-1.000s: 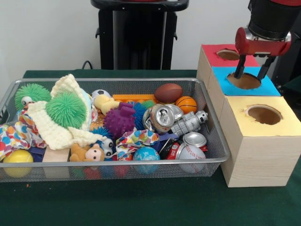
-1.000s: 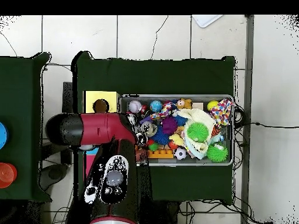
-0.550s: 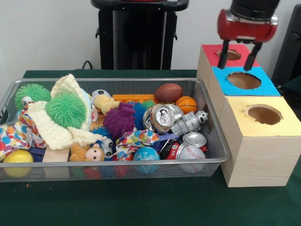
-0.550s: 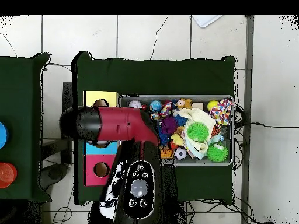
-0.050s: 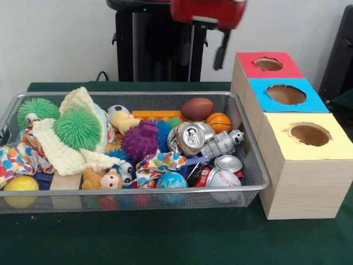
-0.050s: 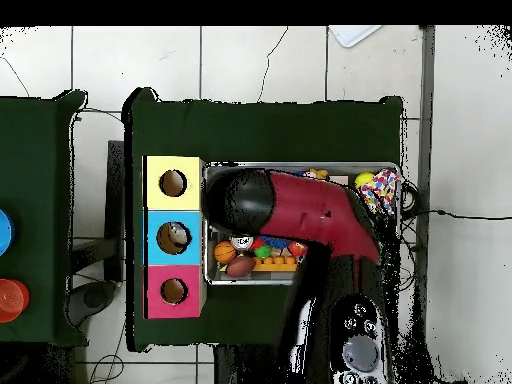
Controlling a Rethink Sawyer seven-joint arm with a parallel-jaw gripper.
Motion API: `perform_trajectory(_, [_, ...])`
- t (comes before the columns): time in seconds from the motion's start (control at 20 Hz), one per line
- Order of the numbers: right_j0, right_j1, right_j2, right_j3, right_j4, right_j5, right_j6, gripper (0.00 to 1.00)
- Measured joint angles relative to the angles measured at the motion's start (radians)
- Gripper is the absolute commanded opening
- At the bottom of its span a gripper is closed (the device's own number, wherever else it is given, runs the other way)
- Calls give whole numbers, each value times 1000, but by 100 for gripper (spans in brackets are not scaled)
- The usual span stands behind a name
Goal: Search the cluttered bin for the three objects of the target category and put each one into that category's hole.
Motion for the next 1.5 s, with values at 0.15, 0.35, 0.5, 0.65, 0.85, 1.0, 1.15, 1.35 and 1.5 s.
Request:
perform_trajectory(0.15, [-77,-8,31,17,-25,-4,-6,100])
perform_trajectory(0.35, [-165,-7,79,47,-63,-34,-17,100])
perform_trajectory(0.5, [-221,2,117,76,-99,-79,-19,100])
perform_trajectory(0.65, [-265,19,155,104,-143,-125,-19,100])
perform_trajectory(0.85, [-304,54,199,135,-209,-170,-19,100])
perform_trajectory(1.0, [-305,72,210,143,-251,-174,-19,100])
perform_trajectory(1.15, [-305,86,224,147,-305,-174,-19,100])
perform_trajectory(1.35, [-313,100,247,146,-384,-174,-19,100])
perform_trajectory(1.5, [-322,109,262,146,-428,-174,-19,100])
